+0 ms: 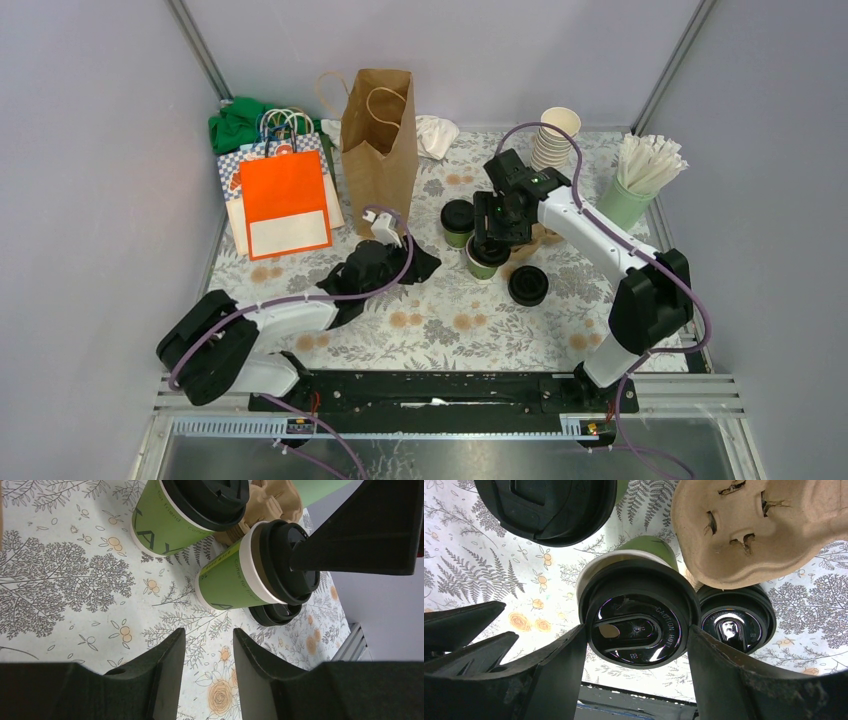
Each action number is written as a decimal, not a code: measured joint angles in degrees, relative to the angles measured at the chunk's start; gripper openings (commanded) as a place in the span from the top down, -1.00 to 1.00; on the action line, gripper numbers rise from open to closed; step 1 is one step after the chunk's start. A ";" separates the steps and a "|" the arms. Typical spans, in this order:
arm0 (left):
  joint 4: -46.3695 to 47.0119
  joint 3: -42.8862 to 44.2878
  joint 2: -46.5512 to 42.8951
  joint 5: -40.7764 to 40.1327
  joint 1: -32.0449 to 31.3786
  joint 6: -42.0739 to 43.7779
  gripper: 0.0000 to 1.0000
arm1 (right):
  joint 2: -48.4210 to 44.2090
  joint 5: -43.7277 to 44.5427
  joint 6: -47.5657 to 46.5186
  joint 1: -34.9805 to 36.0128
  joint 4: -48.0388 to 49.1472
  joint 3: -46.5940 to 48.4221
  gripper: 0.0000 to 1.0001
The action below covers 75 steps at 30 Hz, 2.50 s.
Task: Pack the takeout coffee
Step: Close the cup lid on the coffee cup.
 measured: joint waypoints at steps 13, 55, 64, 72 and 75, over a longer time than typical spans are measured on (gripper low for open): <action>2.03 4.63 9.22 4.04 0.24 0.42 0.24 | 1.55 0.50 -0.57 0.72 -0.55 1.46 -0.24; 6.38 13.60 23.37 8.72 0.76 3.15 0.30 | 3.93 -0.24 -1.46 1.22 -0.04 3.43 -0.23; 6.80 13.92 24.39 9.84 0.90 3.17 0.30 | 4.13 -1.09 -1.79 1.29 0.20 3.43 -0.22; 6.75 13.94 24.37 9.88 0.94 3.21 0.30 | 4.74 -1.11 -2.14 1.29 -0.26 4.11 -0.24; 6.40 13.42 23.56 9.62 0.94 3.41 0.29 | 4.83 -1.18 -2.36 1.29 -0.52 4.22 -0.25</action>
